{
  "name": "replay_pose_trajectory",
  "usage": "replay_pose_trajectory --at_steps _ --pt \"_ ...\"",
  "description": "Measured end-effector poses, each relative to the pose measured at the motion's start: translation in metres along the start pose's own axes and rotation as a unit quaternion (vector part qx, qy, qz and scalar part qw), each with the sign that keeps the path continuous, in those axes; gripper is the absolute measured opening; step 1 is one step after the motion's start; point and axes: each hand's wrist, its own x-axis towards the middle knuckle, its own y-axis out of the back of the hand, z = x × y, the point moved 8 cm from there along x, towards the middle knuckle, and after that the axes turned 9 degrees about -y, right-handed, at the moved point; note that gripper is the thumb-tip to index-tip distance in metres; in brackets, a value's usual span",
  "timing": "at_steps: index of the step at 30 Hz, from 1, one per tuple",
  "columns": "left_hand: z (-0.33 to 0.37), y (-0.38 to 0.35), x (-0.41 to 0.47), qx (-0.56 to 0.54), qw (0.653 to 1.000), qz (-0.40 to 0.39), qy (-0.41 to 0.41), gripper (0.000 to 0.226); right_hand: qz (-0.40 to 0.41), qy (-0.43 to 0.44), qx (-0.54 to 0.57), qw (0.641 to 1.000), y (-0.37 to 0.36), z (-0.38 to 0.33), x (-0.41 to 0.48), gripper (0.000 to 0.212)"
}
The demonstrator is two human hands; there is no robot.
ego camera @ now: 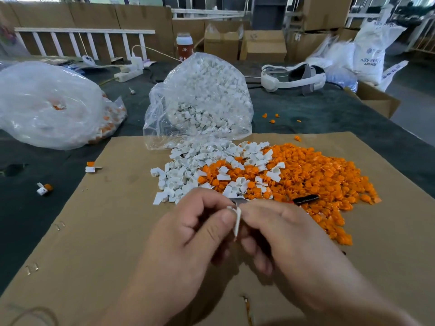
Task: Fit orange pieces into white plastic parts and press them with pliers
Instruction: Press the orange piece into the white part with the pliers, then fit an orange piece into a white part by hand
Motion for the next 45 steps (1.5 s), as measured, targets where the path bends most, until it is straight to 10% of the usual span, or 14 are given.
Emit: replay_pose_trajectory --at_steps 4,13,21,27,30,34,37,45 --pt "-0.021 0.0 -0.002 -0.14 0.979 0.016 0.145 0.014 0.15 0.233 -0.365 0.889 0.001 -0.034 -0.019 0.027" --pt "-0.024 0.011 0.001 -0.149 0.974 0.076 0.152 0.013 0.141 0.221 -0.282 0.923 0.005 -0.026 -0.013 0.033" --pt "-0.068 0.112 -0.001 -0.446 0.755 0.457 0.15 0.004 0.158 0.207 -0.547 0.796 -0.012 -0.009 -0.005 0.028" --pt "-0.082 0.115 -0.011 -0.43 0.724 0.504 0.192 0.039 0.173 0.174 -0.613 0.751 -0.01 -0.002 0.004 0.033" --pt "-0.073 0.108 -0.009 -0.325 0.792 0.469 0.217 0.032 0.175 0.175 -0.616 0.747 -0.01 -0.001 0.006 0.025" --pt "-0.049 0.079 0.001 0.213 0.939 0.197 0.186 0.015 0.159 0.162 -0.622 0.749 -0.015 0.003 0.008 0.019" --pt "-0.044 0.039 0.007 0.429 0.902 0.004 0.06 0.038 0.152 0.162 -0.631 0.743 -0.018 0.002 0.01 0.026" --pt "-0.038 0.036 0.009 0.498 0.867 -0.008 0.02 0.023 0.145 0.148 -0.61 0.765 -0.015 0.004 0.014 0.006"
